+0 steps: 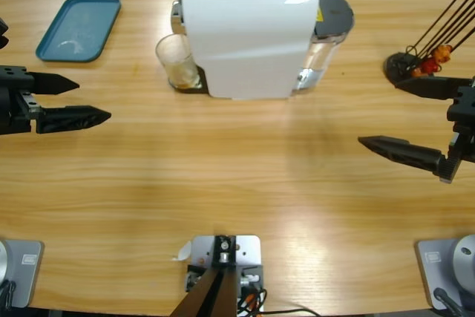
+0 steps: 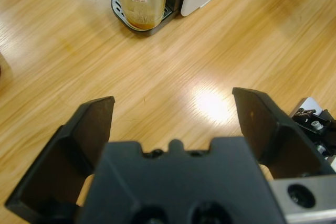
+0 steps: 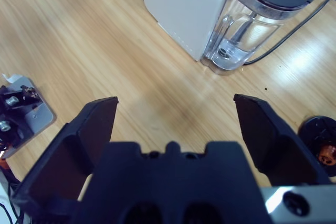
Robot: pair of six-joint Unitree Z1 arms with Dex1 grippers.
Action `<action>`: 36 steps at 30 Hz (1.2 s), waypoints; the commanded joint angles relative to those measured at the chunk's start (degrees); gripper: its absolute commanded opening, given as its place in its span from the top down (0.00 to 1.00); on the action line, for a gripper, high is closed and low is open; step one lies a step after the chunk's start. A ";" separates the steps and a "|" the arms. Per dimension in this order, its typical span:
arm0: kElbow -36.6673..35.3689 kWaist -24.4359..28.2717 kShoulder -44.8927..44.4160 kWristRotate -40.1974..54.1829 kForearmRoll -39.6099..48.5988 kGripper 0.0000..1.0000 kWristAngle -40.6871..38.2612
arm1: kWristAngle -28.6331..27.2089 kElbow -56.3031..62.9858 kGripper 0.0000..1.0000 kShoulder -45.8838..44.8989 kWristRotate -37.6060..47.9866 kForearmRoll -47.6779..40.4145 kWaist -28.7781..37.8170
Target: Pour coffee
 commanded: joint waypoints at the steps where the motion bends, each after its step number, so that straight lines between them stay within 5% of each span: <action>1: 1.70 -0.37 1.23 0.05 -0.72 0.02 -1.01 | -0.05 3.25 0.03 1.86 0.88 -2.39 0.86; 36: 1.63 -0.37 2.22 0.03 -0.82 0.02 -1.72 | -0.67 3.97 0.03 4.59 1.34 -3.96 1.56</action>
